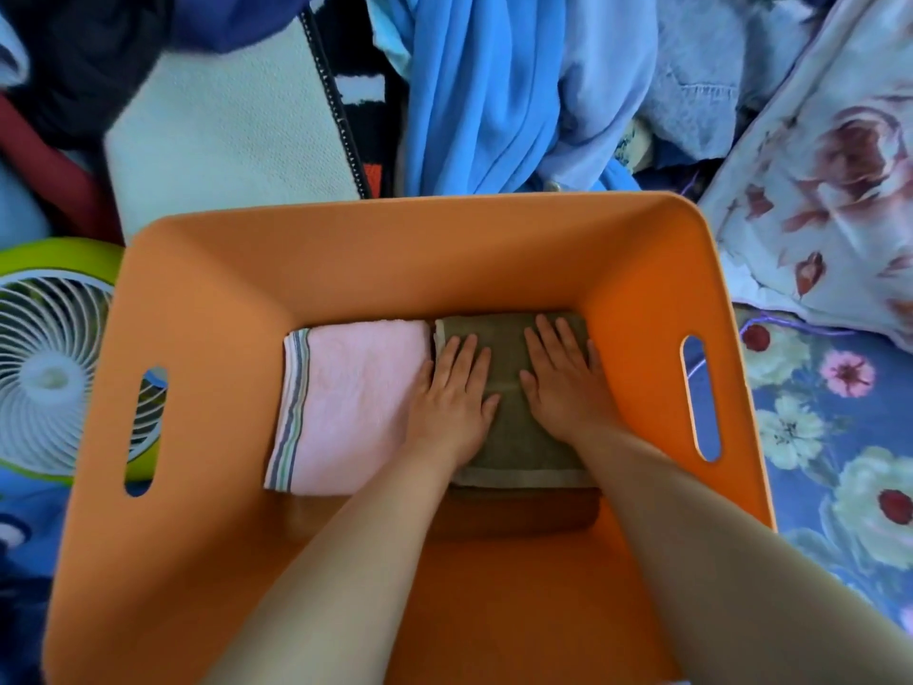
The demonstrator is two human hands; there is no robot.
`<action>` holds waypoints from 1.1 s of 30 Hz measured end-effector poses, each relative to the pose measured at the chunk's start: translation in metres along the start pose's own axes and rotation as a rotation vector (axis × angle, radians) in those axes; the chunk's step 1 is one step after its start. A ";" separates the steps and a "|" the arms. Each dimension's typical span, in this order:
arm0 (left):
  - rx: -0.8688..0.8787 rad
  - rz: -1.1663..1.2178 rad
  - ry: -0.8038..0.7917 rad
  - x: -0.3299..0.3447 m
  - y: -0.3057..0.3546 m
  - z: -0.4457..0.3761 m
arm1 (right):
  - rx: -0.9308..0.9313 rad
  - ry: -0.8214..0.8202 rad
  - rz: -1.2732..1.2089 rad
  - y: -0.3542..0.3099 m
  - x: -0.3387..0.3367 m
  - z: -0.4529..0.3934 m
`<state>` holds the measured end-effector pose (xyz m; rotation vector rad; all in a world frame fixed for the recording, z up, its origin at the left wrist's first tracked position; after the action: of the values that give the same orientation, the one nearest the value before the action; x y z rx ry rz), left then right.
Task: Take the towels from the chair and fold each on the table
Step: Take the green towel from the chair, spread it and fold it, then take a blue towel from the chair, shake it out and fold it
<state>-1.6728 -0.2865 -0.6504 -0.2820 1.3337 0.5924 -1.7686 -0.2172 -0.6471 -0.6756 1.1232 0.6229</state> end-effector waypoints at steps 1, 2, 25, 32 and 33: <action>-0.002 0.003 -0.014 -0.005 0.001 -0.001 | -0.003 -0.033 0.020 -0.002 -0.004 -0.001; 0.005 0.004 -0.030 -0.012 0.003 -0.002 | -0.003 -0.067 0.044 -0.002 -0.012 0.001; -0.115 -0.245 0.472 -0.393 0.151 0.232 | -0.295 0.596 0.082 -0.010 -0.383 0.291; 0.058 -0.320 0.536 -0.439 0.247 0.376 | -0.127 0.782 0.046 0.022 -0.440 0.489; 0.092 -0.326 0.552 -0.442 0.262 0.395 | -0.094 0.814 0.044 0.028 -0.444 0.518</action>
<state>-1.5433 0.0260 -0.0973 -0.6043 1.7908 0.1756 -1.6198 0.1439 -0.0870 -1.0310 1.8697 0.4385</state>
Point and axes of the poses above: each hand's wrist, its own z-axis away from the middle knuckle, its own x-axis out of the palm, y = z × x, the point moved 6 cm from there along -z, towards the middle knuckle, and after that the axes turned 11 degrees about y, right-handed, at the moved point
